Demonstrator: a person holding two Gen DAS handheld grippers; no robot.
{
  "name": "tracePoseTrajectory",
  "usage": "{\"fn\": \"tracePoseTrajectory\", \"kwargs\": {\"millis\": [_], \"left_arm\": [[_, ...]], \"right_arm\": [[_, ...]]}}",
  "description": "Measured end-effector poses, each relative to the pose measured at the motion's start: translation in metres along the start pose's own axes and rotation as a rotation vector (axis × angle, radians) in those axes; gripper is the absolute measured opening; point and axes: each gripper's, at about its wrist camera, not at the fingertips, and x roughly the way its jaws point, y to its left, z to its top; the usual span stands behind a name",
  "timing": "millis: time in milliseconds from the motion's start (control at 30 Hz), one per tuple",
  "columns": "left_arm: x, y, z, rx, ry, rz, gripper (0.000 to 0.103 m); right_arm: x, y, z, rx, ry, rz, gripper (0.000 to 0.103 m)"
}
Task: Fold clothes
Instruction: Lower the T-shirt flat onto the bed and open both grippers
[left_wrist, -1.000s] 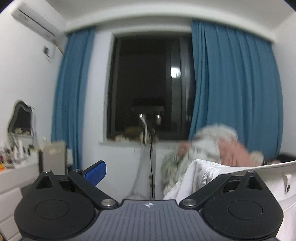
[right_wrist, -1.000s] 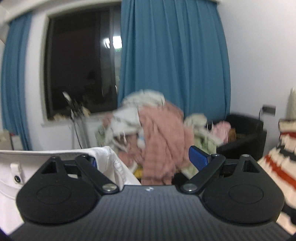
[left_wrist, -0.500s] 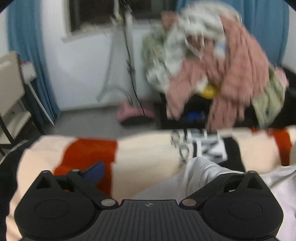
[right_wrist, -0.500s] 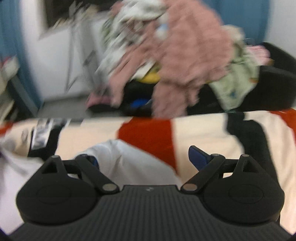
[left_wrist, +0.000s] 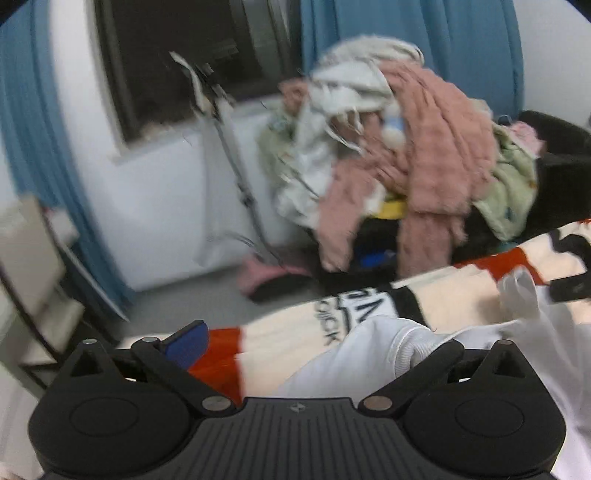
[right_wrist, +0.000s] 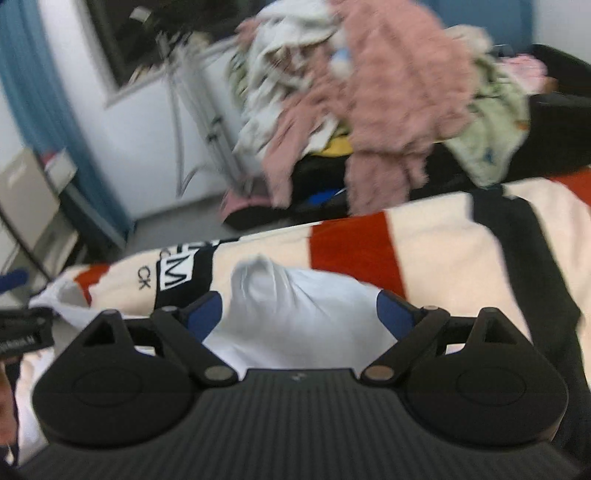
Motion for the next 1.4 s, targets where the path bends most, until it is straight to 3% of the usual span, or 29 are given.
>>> {"fn": "tracePoseTrajectory", "kwargs": {"millis": [167, 333, 533, 700, 800, 1167, 1300, 1400], "left_arm": [[-0.041, -0.023, -0.038, 0.033, -0.025, 0.073, 0.103], [-0.056, -0.04, -0.073, -0.023, 0.001, 0.125, 0.103], [-0.055, -0.041, -0.074, -0.063, 0.013, 0.162, 0.103], [-0.024, -0.03, -0.044, -0.109, 0.02, 0.163, 0.103], [0.008, -0.03, -0.027, -0.104, 0.036, 0.175, 0.103], [0.136, -0.101, 0.005, 0.338, 0.394, 0.426, 0.102], [0.132, -0.117, 0.027, 0.468, 0.476, 0.328, 0.103], [0.118, -0.121, 0.038, 0.505, 0.525, 0.249, 0.103]], "right_arm": [[-0.077, -0.01, -0.053, 0.065, -0.095, -0.031, 0.092], [-0.166, -0.019, -0.136, 0.164, -0.161, 0.035, 0.092], [-0.227, -0.034, -0.228, 0.193, -0.194, 0.103, 0.092], [-0.189, -0.044, -0.226, 0.222, -0.191, 0.146, 0.092], [-0.173, -0.046, -0.226, 0.192, -0.258, 0.133, 0.092], [-0.105, -0.057, -0.23, 0.191, -0.159, 0.096, 0.092], [-0.108, -0.061, -0.231, 0.226, -0.161, 0.108, 0.092], [-0.112, -0.064, -0.232, 0.252, -0.156, 0.12, 0.092]]}}
